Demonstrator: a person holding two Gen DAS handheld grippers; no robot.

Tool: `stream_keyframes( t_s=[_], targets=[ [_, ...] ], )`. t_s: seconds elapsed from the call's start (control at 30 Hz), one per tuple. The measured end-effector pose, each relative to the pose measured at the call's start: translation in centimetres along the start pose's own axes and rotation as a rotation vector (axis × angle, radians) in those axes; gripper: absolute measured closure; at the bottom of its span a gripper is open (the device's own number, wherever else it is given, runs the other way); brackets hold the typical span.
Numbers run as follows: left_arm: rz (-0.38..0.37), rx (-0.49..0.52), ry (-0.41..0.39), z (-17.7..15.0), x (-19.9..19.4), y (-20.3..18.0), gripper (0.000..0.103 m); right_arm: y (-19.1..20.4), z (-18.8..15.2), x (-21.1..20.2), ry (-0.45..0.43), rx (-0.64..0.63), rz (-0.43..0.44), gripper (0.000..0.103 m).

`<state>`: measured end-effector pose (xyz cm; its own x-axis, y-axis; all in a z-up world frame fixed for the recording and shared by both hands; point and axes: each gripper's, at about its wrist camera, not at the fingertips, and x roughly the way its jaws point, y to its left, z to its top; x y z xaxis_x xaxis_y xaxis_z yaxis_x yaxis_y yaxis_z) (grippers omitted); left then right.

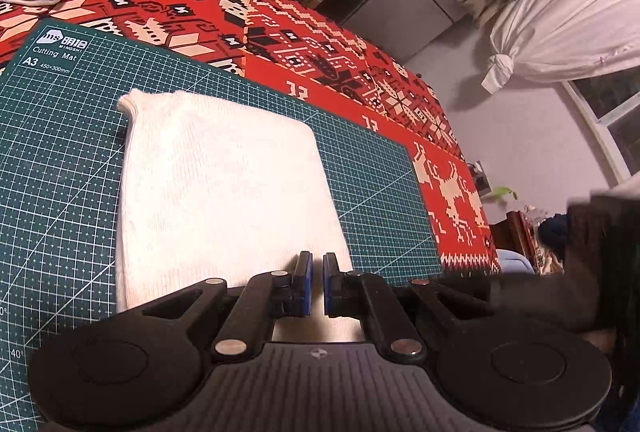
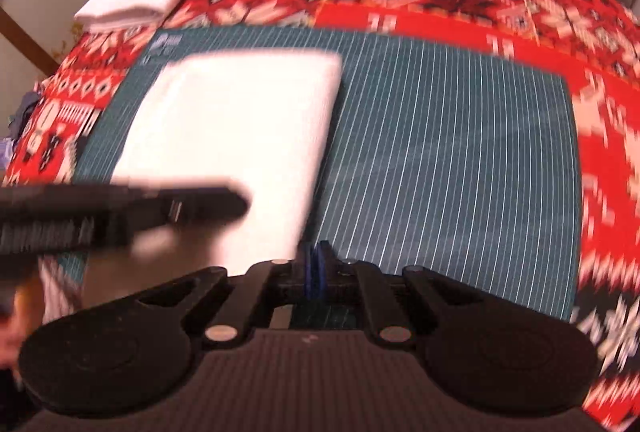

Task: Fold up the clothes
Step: 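Open both grippers and straighten the folded vest's edge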

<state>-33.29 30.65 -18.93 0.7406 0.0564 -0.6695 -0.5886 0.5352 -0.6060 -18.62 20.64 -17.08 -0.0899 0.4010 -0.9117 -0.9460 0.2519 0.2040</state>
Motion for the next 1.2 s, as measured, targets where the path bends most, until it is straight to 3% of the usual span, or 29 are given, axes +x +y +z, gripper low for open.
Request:
stream_keyframes(
  t_s=[0.07, 0.33, 0.73, 0.93, 1.0, 1.03, 1.1, 1.2],
  targets=[
    [0.0, 0.006, 0.005, -0.2, -0.2, -0.1, 0.098, 0.0, -1.0, -0.3, -0.01, 0.006, 0.001, 0.097],
    [-0.002, 0.015, 0.03, -2.1, -1.0, -0.7, 0.098, 0.0, 0.1, -0.5, -0.051, 0.038, -0.021, 0.097],
    [-0.023, 0.037, 0.057, -3.8, -1.4, -1.1, 0.098, 0.9, -7.6, -2.8, 0.017, 0.054, 0.0, 0.096],
    [-0.019, 0.032, 0.055, -4.2, -3.1, -1.1, 0.098, -0.2, -7.3, -5.3, -0.072, 0.096, 0.025, 0.094],
    [0.008, 0.03, 0.025, -4.2, -4.6, -0.5, 0.097, -0.7, -7.0, -6.0, -0.113, 0.141, 0.067, 0.087],
    [0.021, 0.029, 0.009, -4.3, -5.3, -0.3, 0.096, -1.0, -7.0, -6.4, -0.136, 0.165, 0.093, 0.085],
    [0.048, 0.027, -0.021, -4.3, -6.8, 0.3, 0.078, -1.2, -6.8, -6.6, -0.165, 0.194, 0.137, 0.07],
    [0.099, 0.024, -0.059, -4.5, -8.6, 1.2, 0.066, -0.8, -6.6, -6.0, -0.182, 0.21, 0.158, 0.065]
  ],
)
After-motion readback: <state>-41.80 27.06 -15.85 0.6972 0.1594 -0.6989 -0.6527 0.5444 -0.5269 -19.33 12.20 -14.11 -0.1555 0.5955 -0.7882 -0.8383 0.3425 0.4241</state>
